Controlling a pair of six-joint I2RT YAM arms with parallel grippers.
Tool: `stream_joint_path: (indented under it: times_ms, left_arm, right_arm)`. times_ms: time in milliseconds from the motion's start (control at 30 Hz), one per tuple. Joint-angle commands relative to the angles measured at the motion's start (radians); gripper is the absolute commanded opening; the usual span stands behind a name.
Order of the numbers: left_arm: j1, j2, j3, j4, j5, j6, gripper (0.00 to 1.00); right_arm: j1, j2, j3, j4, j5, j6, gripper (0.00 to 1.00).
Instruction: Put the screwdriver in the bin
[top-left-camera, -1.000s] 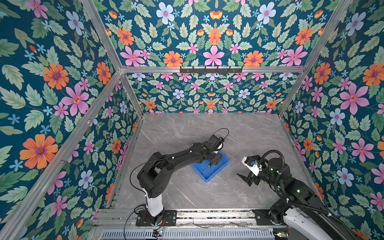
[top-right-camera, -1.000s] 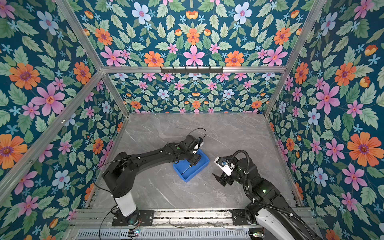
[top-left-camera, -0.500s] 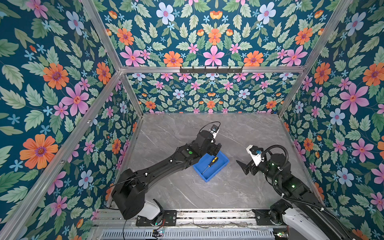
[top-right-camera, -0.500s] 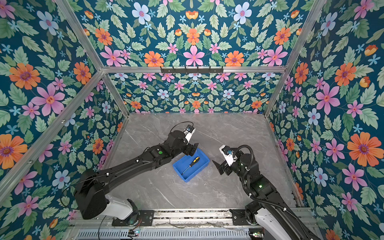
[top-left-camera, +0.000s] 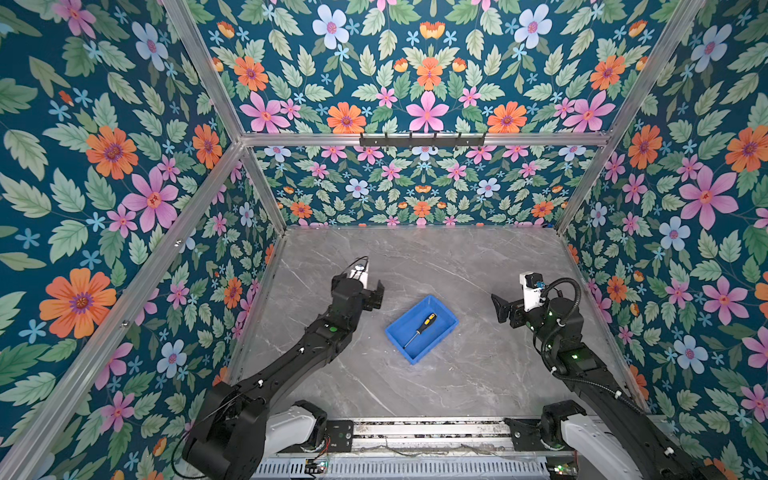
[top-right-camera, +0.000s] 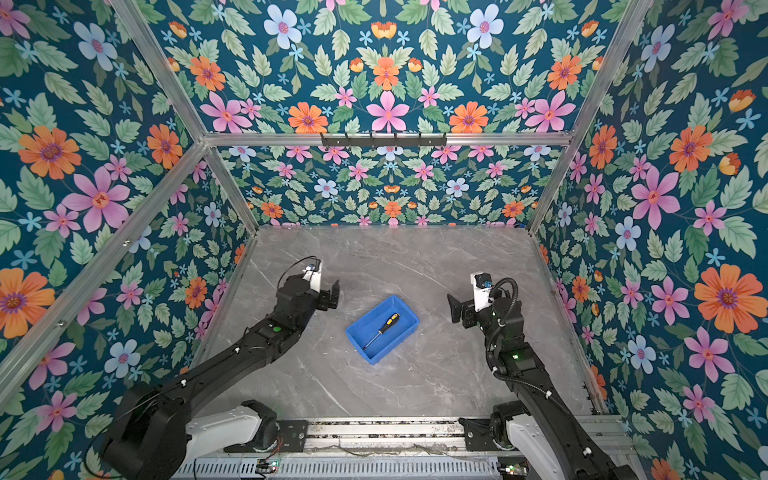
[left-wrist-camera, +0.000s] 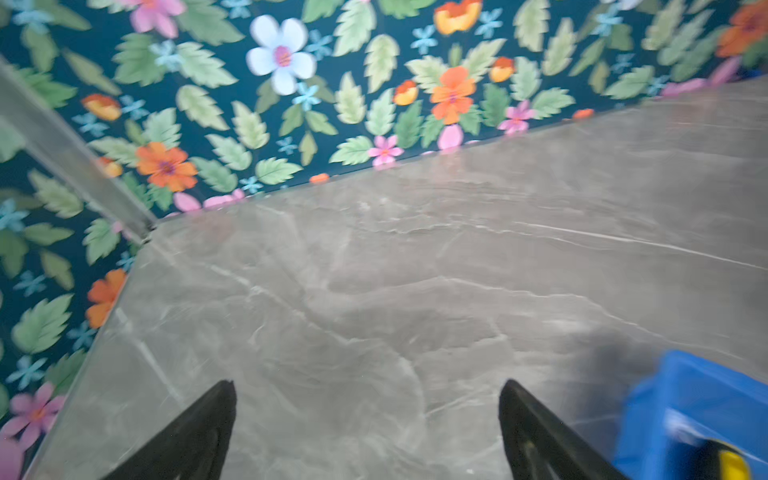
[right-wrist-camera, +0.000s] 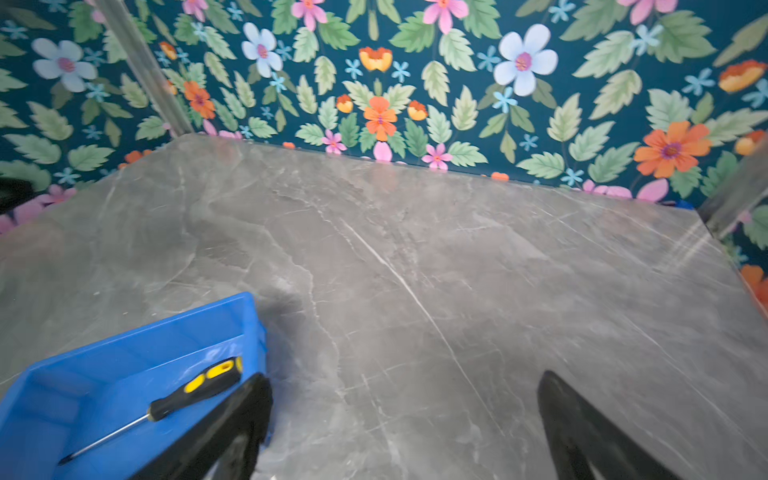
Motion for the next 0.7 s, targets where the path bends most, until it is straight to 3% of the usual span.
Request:
stream_joint_path:
  times_ms: [0,233,467,667]
  left_arm:
    - [0.076,-0.053,-0.122,0.209,-0.022,0.030,1.00]
    - [0.204,-0.081,-0.342,0.482,-0.077,0.102,0.99]
    - [0.308,0.114,-0.381,0.747,0.000,0.080,1.00]
    - [0.346,0.292,-0.339,0.907,0.049,0.039,0.99]
  right_arm:
    - [-0.041,0.026,-0.045,0.127,0.076,0.022,0.99]
    - [-0.144,0.115,-0.181,0.297,0.169,0.066,0.99]
    - [-0.193,0.310,-0.207,0.531,0.166,0.109,0.99]
    - [-0.198,0.469,-0.150,0.612,0.100,0.062,0.99]
